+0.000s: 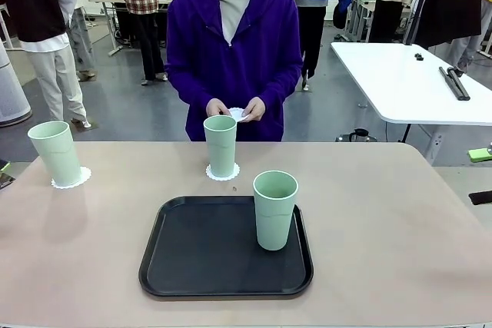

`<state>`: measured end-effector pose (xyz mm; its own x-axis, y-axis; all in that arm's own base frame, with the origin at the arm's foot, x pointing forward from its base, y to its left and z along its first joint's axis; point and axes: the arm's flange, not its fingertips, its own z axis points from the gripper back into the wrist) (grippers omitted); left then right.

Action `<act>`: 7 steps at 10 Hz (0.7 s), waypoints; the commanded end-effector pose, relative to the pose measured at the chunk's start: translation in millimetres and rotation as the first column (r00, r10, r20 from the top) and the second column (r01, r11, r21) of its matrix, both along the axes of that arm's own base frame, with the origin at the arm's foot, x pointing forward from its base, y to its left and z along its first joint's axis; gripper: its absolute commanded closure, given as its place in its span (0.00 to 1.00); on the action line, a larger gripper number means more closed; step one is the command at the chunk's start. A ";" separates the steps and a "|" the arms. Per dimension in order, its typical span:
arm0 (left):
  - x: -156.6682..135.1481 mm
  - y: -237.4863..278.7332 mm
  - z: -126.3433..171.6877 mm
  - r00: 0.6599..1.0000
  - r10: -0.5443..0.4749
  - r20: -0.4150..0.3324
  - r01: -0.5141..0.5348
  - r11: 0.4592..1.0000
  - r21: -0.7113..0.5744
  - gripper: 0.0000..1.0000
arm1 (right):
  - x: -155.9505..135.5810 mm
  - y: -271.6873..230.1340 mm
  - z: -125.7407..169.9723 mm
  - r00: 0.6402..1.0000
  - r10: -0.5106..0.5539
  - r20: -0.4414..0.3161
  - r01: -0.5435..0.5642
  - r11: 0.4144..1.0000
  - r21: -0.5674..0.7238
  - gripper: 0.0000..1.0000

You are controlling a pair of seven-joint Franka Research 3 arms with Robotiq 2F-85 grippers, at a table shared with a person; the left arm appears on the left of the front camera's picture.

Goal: Place coasters on the table and set cups on them.
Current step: Take one Reusable plastic cup from the Flat Tray and place it on a coaster set by the human.

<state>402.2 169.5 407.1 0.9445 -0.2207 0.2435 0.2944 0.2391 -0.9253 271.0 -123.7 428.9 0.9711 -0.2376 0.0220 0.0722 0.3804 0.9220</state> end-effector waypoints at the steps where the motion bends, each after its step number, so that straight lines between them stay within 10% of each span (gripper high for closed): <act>1: 4.4 19.1 5.0 0.996 0.084 -0.024 -0.085 0.996 -0.035 0.00 | 2.2 0.9 1.4 1.000 -0.001 0.006 0.001 1.000 0.018 0.00; 7: -30.2 42.4 -16.5 0.979 0.192 -0.069 -0.197 0.977 -0.078 0.00 | 2.2 0.9 1.4 1.000 -0.001 0.006 0.001 1.000 0.018 0.00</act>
